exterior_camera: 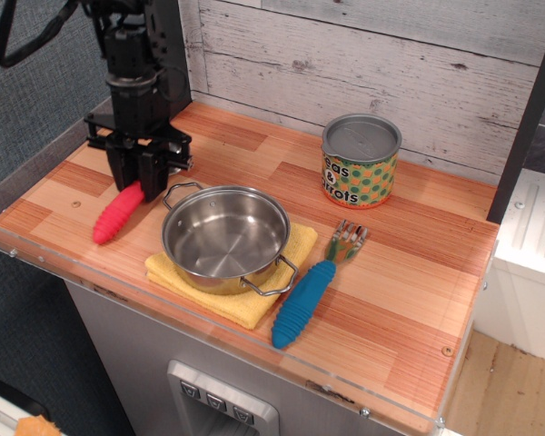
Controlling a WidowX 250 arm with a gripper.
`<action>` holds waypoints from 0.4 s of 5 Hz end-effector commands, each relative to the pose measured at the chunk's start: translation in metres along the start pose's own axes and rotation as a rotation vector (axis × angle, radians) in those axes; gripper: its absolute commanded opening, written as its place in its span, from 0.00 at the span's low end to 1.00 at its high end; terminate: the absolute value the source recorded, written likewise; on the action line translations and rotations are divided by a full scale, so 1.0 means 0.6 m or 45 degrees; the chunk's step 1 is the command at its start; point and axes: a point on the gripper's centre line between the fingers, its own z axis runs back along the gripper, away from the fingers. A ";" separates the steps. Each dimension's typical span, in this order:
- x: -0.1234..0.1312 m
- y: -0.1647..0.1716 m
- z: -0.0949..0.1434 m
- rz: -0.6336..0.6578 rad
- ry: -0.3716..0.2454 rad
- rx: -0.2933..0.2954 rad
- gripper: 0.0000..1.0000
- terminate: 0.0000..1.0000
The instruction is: Move the spoon from right to left side of the vessel
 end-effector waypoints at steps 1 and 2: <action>-0.023 0.011 0.029 0.030 -0.076 -0.008 0.00 0.00; -0.033 0.009 0.027 0.028 -0.077 -0.019 0.00 0.00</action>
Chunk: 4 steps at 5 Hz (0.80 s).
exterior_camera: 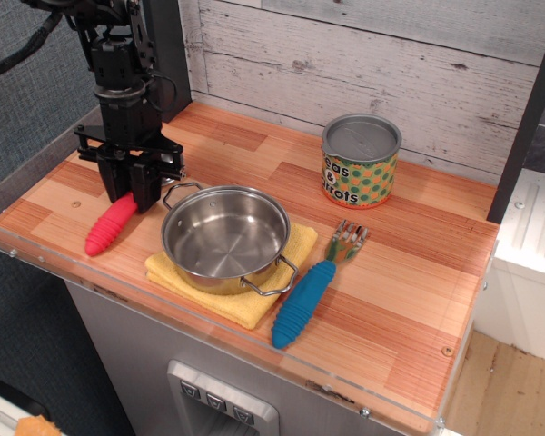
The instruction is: Move the spoon from right to left side of the vessel
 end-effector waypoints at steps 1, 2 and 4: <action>-0.015 0.013 0.030 0.029 -0.076 0.004 0.00 0.00; -0.014 0.015 0.032 0.022 -0.068 0.007 1.00 0.00; -0.012 0.022 0.038 0.020 -0.078 -0.004 1.00 0.00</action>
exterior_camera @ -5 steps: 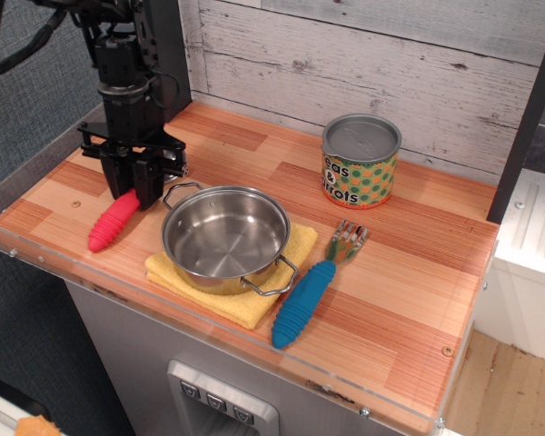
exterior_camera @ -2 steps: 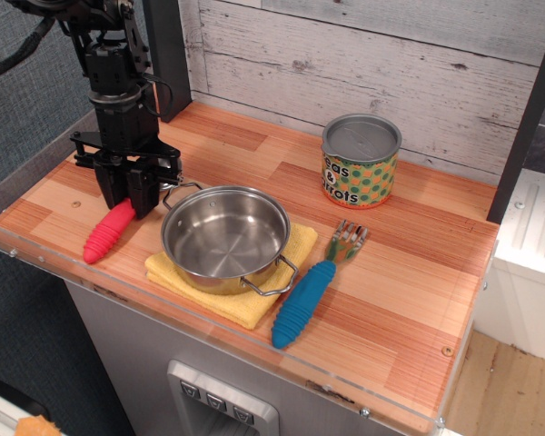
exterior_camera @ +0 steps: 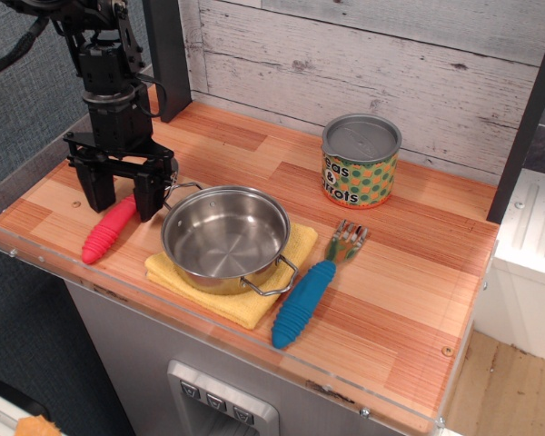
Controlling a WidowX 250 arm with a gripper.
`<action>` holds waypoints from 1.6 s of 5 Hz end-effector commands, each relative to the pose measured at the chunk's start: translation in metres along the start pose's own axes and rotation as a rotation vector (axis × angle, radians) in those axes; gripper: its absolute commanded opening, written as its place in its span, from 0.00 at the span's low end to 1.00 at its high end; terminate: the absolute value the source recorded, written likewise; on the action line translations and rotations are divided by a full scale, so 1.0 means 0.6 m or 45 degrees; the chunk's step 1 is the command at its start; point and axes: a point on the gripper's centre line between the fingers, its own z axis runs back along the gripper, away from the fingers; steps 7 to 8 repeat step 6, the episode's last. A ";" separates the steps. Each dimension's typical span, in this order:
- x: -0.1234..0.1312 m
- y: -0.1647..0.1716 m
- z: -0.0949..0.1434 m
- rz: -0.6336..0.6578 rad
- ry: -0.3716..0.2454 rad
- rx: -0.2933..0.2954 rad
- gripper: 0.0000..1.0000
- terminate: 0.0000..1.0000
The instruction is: Move the spoon from right to left side of the vessel
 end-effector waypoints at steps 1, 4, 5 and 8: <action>0.004 0.022 0.050 0.037 -0.111 0.022 1.00 0.00; 0.008 0.020 0.130 0.190 -0.234 0.046 1.00 0.00; 0.016 0.005 0.158 0.272 -0.252 0.115 1.00 0.00; 0.032 -0.017 0.179 0.296 -0.281 0.088 1.00 1.00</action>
